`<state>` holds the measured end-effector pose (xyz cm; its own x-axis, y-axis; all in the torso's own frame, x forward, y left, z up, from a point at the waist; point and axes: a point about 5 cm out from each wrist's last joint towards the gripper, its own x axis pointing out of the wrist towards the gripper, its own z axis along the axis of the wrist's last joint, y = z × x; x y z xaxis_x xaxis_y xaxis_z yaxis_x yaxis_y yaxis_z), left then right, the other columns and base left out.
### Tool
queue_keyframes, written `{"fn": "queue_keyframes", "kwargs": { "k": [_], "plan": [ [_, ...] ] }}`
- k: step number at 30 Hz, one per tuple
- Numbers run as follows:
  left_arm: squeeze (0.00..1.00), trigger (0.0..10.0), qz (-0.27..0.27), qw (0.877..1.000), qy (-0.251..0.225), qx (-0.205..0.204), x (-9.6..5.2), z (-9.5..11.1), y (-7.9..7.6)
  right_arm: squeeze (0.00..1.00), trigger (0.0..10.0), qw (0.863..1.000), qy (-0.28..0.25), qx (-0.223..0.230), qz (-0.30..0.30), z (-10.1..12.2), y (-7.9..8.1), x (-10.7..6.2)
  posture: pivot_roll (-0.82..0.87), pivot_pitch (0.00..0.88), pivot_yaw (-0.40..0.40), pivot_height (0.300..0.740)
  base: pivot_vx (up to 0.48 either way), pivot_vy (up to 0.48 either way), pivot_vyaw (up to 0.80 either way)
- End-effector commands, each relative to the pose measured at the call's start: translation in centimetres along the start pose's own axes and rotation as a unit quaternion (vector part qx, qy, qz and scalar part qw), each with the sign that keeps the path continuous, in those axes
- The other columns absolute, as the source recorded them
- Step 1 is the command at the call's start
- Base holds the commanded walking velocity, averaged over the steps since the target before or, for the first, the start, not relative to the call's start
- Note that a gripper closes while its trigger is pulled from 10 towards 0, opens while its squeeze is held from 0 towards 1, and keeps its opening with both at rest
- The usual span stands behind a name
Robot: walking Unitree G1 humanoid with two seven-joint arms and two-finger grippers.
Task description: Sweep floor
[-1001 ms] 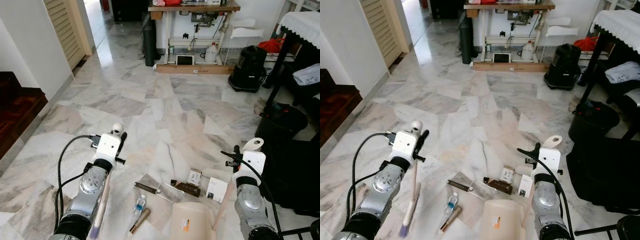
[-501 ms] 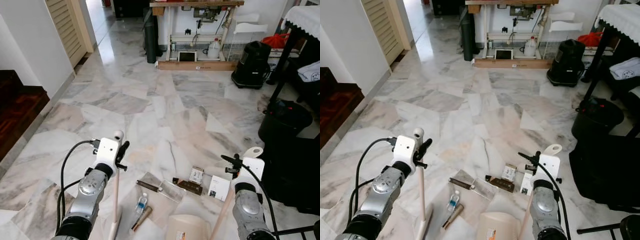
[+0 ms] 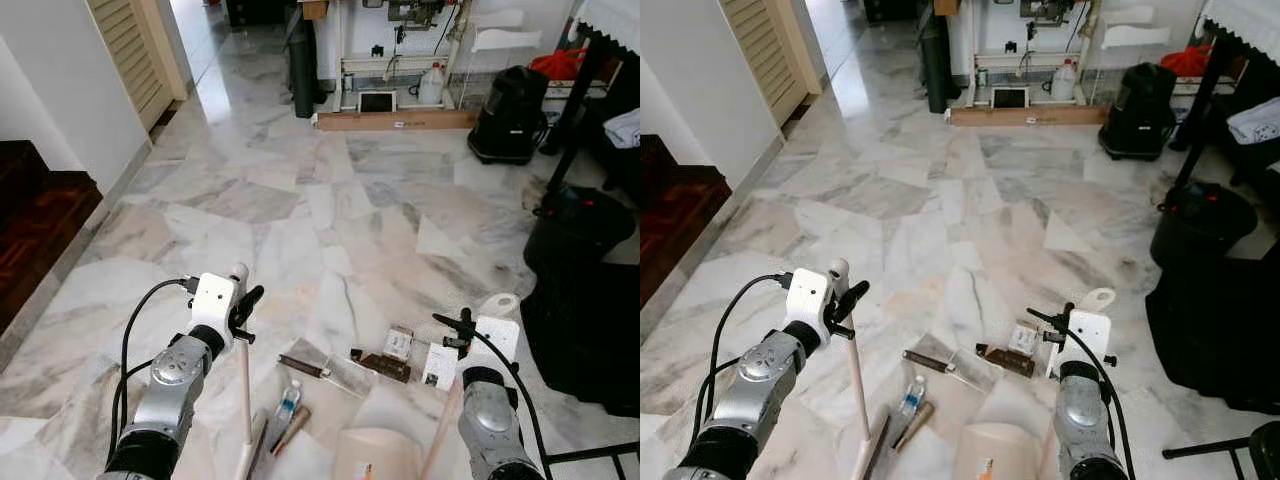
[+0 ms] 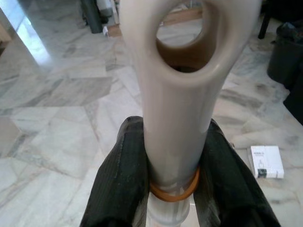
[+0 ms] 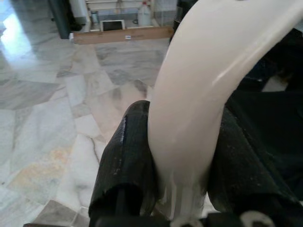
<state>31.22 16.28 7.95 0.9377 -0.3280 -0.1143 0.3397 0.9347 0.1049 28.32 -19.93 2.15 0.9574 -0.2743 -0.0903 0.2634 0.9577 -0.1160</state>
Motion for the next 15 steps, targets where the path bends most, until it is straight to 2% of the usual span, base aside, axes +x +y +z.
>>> {"fn": "queue_keyframes", "kwargs": {
  "k": [1, 15],
  "plan": [
    [0.00, 10.0, -0.001, 1.000, 0.007, 0.009, -0.4, 0.0, 0.5, 0.00, 10.0, 1.000, -0.014, 0.000, 0.002, 0.4, 0.5, 0.1, 0.09, 0.089, 0.094, 0.740, 0.000, 0.000, 0.00],
    [0.00, 10.0, -0.015, 1.000, 0.022, 0.010, -1.0, -0.1, 0.6, 0.00, 10.0, 0.998, -0.054, -0.008, -0.011, 1.8, 0.8, 0.6, 0.11, 0.114, 0.110, 0.740, 0.000, 0.000, 0.00]
  ]
}}
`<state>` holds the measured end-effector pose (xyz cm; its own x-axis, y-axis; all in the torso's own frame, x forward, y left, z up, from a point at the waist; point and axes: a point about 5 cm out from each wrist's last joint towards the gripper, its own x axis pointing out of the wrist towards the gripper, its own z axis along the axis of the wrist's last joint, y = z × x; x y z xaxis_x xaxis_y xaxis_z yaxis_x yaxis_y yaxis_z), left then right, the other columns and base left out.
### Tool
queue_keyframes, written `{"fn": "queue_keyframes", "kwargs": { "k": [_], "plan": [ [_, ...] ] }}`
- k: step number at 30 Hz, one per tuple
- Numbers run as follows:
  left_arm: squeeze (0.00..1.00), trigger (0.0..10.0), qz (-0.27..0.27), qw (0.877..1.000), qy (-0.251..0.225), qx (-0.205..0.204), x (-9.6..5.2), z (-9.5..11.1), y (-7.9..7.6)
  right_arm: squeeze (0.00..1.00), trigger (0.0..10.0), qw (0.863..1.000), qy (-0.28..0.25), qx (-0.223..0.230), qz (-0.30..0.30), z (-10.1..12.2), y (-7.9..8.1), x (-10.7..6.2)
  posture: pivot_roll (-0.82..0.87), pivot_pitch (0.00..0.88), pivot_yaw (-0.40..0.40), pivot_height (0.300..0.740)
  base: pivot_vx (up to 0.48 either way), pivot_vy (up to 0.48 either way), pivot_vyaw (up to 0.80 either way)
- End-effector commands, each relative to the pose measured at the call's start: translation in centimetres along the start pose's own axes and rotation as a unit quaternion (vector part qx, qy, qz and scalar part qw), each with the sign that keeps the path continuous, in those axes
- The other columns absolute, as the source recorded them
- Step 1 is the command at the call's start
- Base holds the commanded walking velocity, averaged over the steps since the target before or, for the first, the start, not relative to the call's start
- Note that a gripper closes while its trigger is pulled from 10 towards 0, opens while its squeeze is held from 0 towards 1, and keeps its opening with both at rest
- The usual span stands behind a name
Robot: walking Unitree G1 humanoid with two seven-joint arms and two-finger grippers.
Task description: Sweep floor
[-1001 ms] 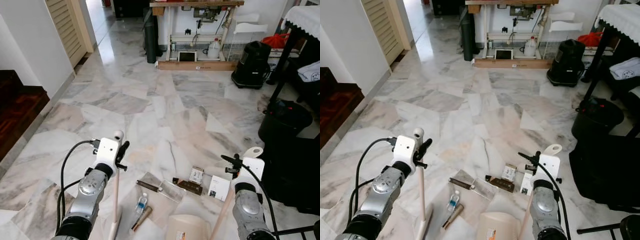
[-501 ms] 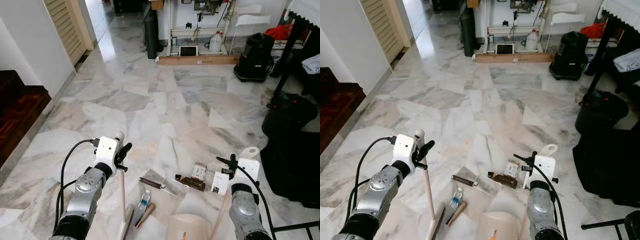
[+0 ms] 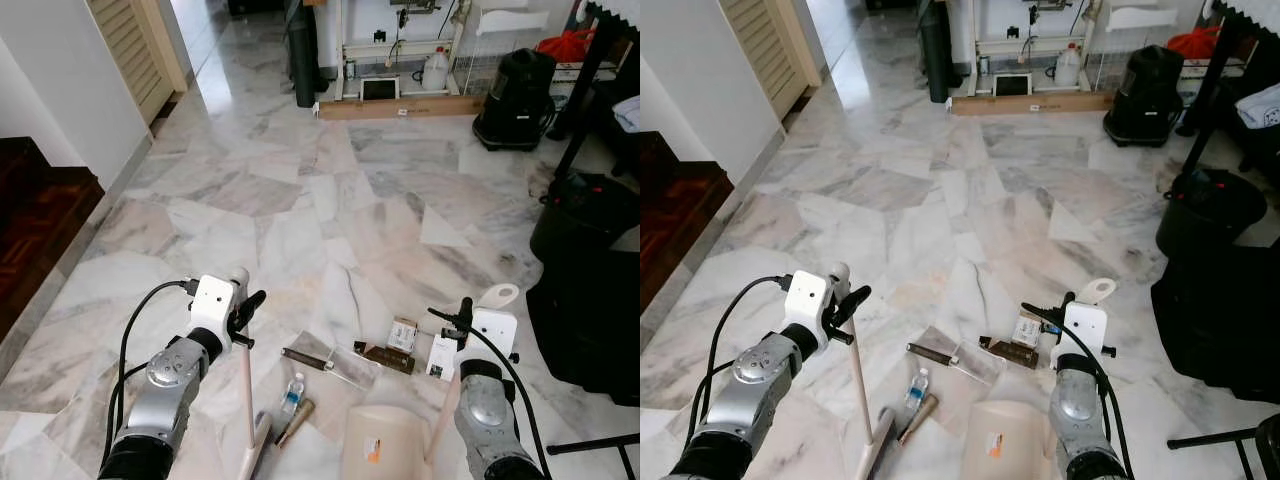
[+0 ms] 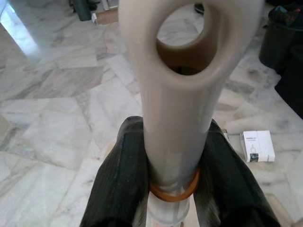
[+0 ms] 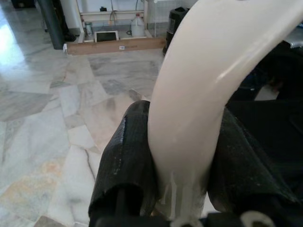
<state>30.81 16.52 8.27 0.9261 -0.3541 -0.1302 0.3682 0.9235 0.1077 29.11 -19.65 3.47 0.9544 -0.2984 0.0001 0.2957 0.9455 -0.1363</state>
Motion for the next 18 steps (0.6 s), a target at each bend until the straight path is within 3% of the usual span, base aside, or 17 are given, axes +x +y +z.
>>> {"fn": "queue_keyframes", "kwargs": {
  "k": [1, 11, 15, 18],
  "plan": [
    [0.00, 10.0, -0.001, 1.000, 0.016, 0.007, -0.5, -0.4, 0.4, 0.00, 10.0, 1.000, -0.010, 0.002, 0.007, 0.3, 0.5, 0.1, 0.12, 0.115, 0.110, 0.740, 0.000, 0.000, 0.00],
    [0.00, 10.0, -0.012, 1.000, 0.026, 0.005, -1.2, -0.5, 0.3, 0.00, 10.0, 0.999, 0.017, -0.017, 0.023, -0.7, 1.2, -0.5, 0.15, 0.138, 0.127, 0.740, 0.000, 0.000, 0.00],
    [0.00, 10.0, -0.016, 0.999, 0.028, -0.006, -1.4, -0.5, 0.3, 0.00, 10.0, 0.997, 0.056, -0.017, 0.049, -1.9, 2.2, -1.4, 0.15, 0.145, 0.132, 0.740, 0.000, 0.000, 0.00],
    [0.00, 10.0, -0.018, 0.999, 0.025, -0.013, -1.2, -0.3, 0.3, 0.00, 10.0, 0.996, 0.072, 0.004, 0.044, -2.3, 2.3, -1.7, 0.15, 0.144, 0.132, 0.740, 0.000, 0.000, 0.00]
  ]
}}
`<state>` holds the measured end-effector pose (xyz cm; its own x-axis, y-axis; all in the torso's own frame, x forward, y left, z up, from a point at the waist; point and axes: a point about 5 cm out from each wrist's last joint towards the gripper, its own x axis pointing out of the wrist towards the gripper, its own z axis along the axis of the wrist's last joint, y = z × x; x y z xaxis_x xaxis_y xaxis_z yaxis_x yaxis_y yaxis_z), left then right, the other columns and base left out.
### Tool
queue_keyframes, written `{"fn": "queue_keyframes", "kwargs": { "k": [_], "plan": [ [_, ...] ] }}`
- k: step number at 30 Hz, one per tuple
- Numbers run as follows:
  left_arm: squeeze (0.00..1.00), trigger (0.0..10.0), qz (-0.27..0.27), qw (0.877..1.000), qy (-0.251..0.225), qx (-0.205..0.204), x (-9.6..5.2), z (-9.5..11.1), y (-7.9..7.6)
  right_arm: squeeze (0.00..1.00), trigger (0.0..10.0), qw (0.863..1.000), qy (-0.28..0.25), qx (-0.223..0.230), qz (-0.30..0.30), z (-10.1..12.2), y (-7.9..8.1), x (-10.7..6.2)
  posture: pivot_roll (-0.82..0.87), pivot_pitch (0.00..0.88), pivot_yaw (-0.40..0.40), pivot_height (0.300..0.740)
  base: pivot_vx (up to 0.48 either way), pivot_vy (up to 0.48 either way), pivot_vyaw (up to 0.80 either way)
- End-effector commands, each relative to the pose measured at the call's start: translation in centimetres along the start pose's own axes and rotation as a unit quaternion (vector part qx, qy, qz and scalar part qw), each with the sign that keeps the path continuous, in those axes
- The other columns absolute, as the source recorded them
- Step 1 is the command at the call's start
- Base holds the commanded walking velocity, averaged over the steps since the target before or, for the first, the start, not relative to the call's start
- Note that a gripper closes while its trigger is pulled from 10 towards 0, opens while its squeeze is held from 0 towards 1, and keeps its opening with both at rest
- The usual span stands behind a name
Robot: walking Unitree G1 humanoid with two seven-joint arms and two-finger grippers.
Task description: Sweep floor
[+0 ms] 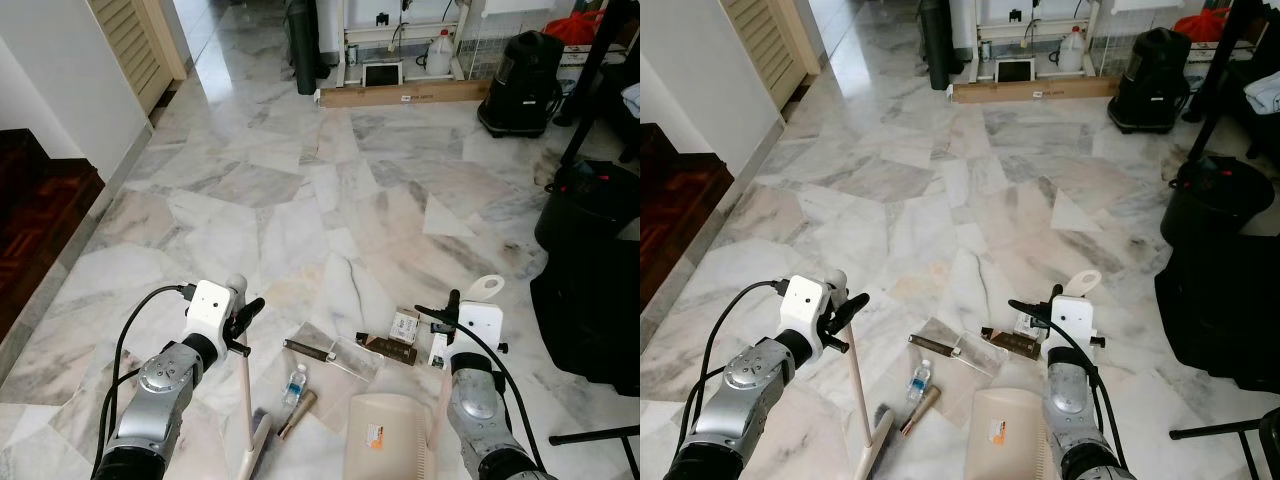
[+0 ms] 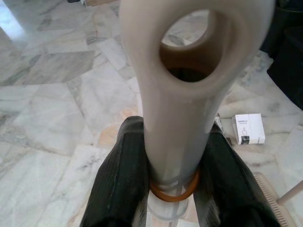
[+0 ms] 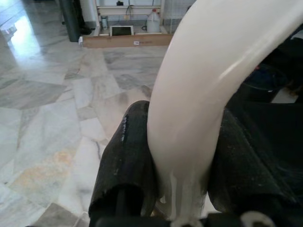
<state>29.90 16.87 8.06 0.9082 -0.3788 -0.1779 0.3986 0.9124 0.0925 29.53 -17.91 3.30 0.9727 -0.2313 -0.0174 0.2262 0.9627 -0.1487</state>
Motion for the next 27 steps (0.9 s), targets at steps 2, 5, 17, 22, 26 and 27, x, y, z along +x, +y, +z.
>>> {"fn": "queue_keyframes", "kwargs": {
  "k": [2, 5, 17, 22, 26, 27],
  "plan": [
    [0.00, 10.0, -0.002, 1.000, -0.004, -0.015, -0.2, 0.2, 0.2, 0.00, 10.0, 0.997, 0.074, 0.013, -0.002, -2.6, 0.3, -1.6, 0.15, 0.143, 0.132, 0.740, 0.000, 0.000, 0.00],
    [0.00, 10.0, -0.011, 1.000, -0.010, -0.021, 0.0, 0.6, 0.0, 0.00, 10.0, 0.997, 0.081, 0.009, -0.012, -2.9, -0.2, -1.8, 0.15, 0.140, 0.132, 0.740, 0.000, 0.000, 0.00],
    [0.00, 10.0, -0.048, 0.998, -0.018, -0.034, 0.2, 1.4, -0.7, 0.00, 10.0, 0.989, 0.113, 0.082, -0.045, -3.3, -0.5, -1.7, 0.15, 0.133, 0.130, 0.740, 0.000, 0.000, 0.00],
    [0.00, 10.0, -0.053, 0.998, -0.021, -0.033, 0.3, 1.7, -0.8, 0.00, 10.0, 0.989, 0.114, 0.083, -0.040, -3.2, -0.3, -1.6, 0.15, 0.128, 0.127, 0.740, 0.000, 0.000, 0.00],
    [0.00, 10.0, -0.052, 0.998, -0.022, -0.031, 0.5, 1.9, -0.8, 0.00, 10.0, 0.988, 0.130, 0.088, -0.011, -3.4, 0.0, -1.5, 0.14, 0.126, 0.122, 0.740, 0.000, 0.000, 0.00],
    [0.00, 10.0, -0.052, 0.998, -0.022, -0.031, 0.5, 1.9, -0.8, 0.00, 10.0, 0.987, 0.135, 0.088, -0.003, -3.5, 0.2, -1.5, 0.14, 0.126, 0.122, 0.740, 0.000, 0.000, 0.00]
  ]
}}
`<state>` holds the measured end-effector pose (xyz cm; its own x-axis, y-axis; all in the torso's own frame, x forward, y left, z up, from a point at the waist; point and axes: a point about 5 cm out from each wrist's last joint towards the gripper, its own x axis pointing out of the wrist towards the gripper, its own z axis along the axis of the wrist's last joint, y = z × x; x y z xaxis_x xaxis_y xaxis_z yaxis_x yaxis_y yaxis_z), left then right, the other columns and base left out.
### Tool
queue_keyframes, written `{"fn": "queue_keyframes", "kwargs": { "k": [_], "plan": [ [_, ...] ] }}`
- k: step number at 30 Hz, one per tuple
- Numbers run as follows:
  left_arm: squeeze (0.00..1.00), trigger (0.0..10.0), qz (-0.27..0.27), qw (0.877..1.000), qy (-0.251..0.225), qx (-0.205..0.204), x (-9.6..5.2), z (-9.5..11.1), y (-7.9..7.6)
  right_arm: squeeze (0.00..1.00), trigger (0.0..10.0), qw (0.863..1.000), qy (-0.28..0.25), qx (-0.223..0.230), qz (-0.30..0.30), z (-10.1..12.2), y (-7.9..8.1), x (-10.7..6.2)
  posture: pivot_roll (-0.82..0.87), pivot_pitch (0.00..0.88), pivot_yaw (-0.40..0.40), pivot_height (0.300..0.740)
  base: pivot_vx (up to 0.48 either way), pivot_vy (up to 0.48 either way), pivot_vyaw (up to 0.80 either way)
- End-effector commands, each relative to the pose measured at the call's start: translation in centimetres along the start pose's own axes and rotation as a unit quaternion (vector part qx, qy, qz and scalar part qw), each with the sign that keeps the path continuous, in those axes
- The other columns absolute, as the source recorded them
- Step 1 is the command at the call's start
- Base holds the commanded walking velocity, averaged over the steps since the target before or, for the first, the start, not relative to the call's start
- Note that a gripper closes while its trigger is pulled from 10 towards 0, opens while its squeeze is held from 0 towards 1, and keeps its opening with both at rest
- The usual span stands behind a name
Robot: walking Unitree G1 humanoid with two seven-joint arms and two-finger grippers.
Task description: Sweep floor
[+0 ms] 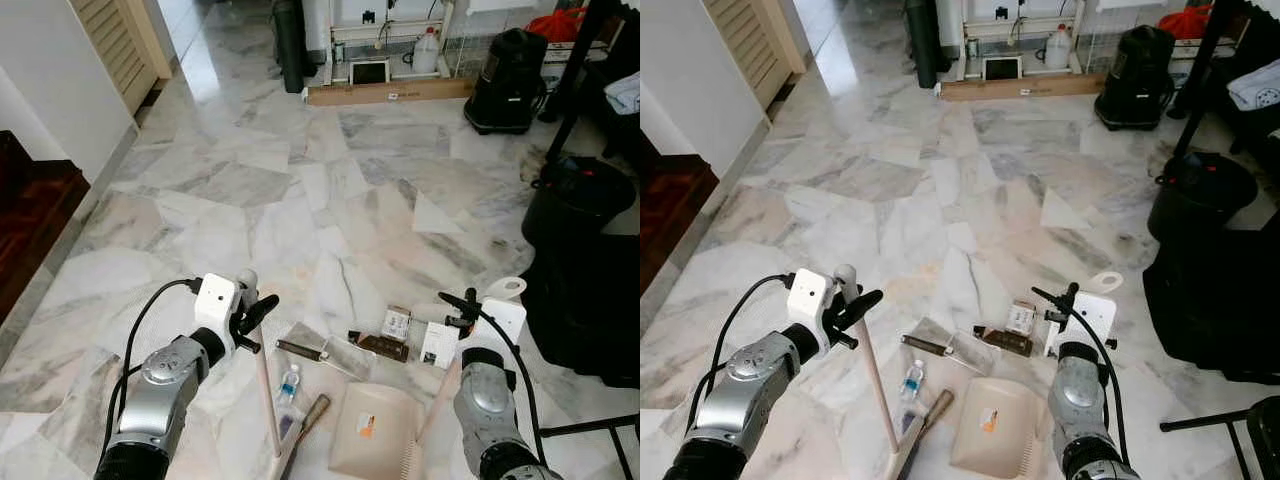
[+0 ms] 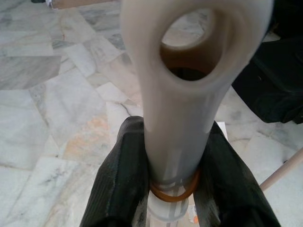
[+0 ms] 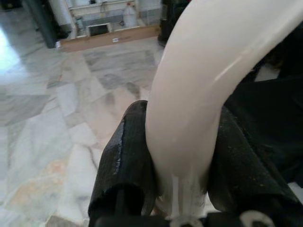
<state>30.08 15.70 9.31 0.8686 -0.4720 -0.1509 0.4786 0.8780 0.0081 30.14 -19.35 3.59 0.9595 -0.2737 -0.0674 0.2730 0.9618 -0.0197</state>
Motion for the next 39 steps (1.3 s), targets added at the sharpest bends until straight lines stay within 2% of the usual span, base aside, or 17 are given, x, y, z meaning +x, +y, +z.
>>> {"fn": "queue_keyframes", "kwargs": {
  "k": [1, 4, 9, 15, 21, 26, 33, 39],
  "plan": [
    [0.00, 10.0, -0.003, 1.000, -0.006, 0.003, 0.2, 0.5, 0.0, 0.00, 10.0, 0.992, 0.124, 0.009, 0.031, -4.2, 1.1, -2.5, 0.14, 0.126, 0.120, 0.740, 0.000, 0.000, 0.00],
    [0.00, 10.0, -0.005, 1.000, -0.007, 0.002, 0.3, 0.6, -0.1, 0.00, 10.0, 0.991, 0.120, -0.027, 0.045, -4.4, 1.1, -2.7, 0.14, 0.125, 0.114, 0.740, 0.000, 0.000, 0.00],
    [0.00, 10.0, -0.011, 1.000, -0.007, 0.001, 0.4, 0.6, -0.4, 0.00, 10.0, 0.991, 0.116, -0.058, 0.036, -4.4, 0.7, -2.7, 0.14, 0.125, 0.112, 0.740, 0.000, 0.000, 0.00],
    [0.00, 10.0, -0.027, 1.000, -0.003, 0.002, 0.3, 0.7, -0.6, 0.00, 10.0, 0.991, 0.115, -0.064, 0.020, -4.4, 0.4, -2.6, 0.14, 0.121, 0.109, 0.740, 0.000, 0.000, 0.00],
    [0.00, 10.0, -0.063, 0.998, 0.002, 0.009, -0.2, 0.9, -1.0, 0.00, 10.0, 0.991, 0.117, -0.065, 0.021, -4.4, 0.8, -2.6, 0.15, 0.117, 0.106, 0.740, 0.000, 0.000, 0.00],
    [0.00, 10.0, -0.085, 0.996, -0.002, 0.019, -0.4, 1.8, -0.9, 0.00, 10.0, 0.991, 0.119, -0.064, 0.021, -4.4, 0.9, -2.6, 0.16, 0.107, 0.104, 0.740, 0.000, 0.000, 0.00],
    [0.00, 10.0, -0.081, 0.996, -0.021, 0.037, -0.4, 3.8, -0.2, 0.00, 10.0, 0.990, 0.122, -0.064, 0.020, -4.4, 1.0, -2.5, 0.17, 0.097, 0.102, 0.740, 0.000, 0.000, 0.00],
    [0.00, 10.0, -0.065, 0.997, -0.015, 0.032, -0.1, 3.1, -0.2, 0.00, 10.0, 0.990, 0.122, -0.064, 0.020, -4.3, 1.1, -2.5, 0.16, 0.099, 0.105, 0.740, 0.000, 0.000, 0.00]
  ]
}}
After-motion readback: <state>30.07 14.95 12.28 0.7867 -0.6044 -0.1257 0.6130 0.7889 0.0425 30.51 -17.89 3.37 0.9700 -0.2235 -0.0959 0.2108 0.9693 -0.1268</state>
